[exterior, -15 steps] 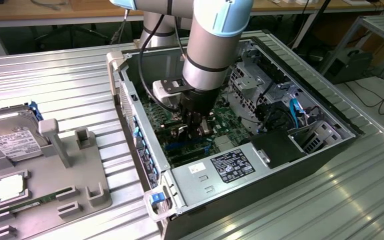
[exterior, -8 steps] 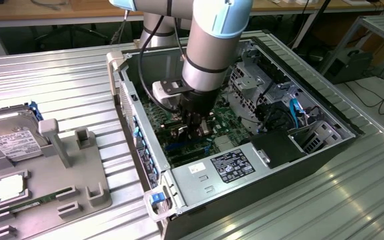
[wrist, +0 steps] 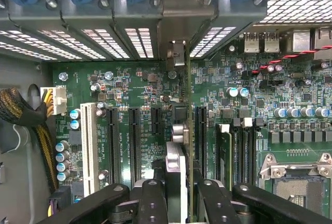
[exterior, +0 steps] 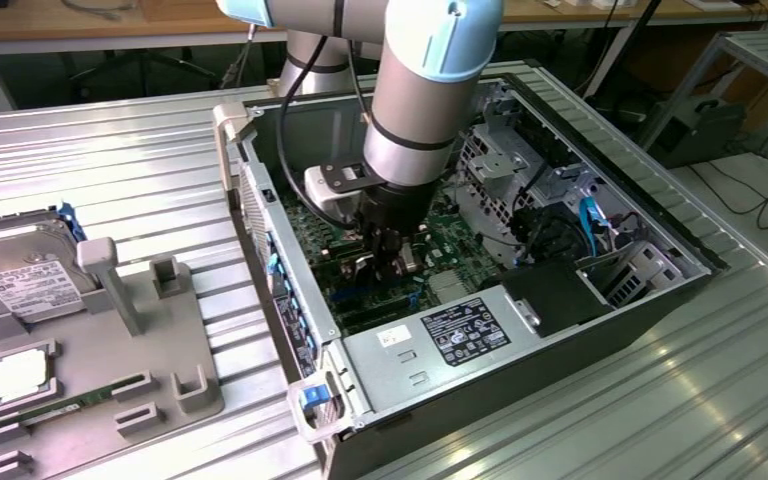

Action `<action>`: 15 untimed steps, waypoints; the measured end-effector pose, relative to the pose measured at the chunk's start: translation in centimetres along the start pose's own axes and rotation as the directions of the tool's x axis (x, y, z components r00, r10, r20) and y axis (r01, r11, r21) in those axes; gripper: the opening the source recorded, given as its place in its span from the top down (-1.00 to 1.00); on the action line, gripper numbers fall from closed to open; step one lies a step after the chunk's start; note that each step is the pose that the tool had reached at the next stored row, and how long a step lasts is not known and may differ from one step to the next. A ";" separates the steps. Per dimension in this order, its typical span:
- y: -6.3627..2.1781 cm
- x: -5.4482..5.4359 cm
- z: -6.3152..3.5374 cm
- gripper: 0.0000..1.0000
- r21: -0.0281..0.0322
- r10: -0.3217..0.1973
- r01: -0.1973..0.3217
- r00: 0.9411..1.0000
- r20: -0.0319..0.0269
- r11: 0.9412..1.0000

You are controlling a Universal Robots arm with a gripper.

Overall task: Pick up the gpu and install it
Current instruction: 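Insert the gpu into the slot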

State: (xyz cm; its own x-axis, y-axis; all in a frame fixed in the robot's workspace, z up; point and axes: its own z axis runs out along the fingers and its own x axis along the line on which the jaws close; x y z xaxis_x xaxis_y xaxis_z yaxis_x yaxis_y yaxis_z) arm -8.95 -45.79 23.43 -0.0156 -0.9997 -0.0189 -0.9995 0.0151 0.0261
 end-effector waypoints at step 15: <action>-0.01 0.0 0.29 0.44 0.000 0.000 0.000 1.000 0.000 1.000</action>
State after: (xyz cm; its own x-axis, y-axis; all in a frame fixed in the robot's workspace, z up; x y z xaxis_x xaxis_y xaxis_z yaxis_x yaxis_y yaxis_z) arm -8.94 -45.80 23.14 -0.0155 -0.9997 -0.0186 -0.9995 0.0150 0.0262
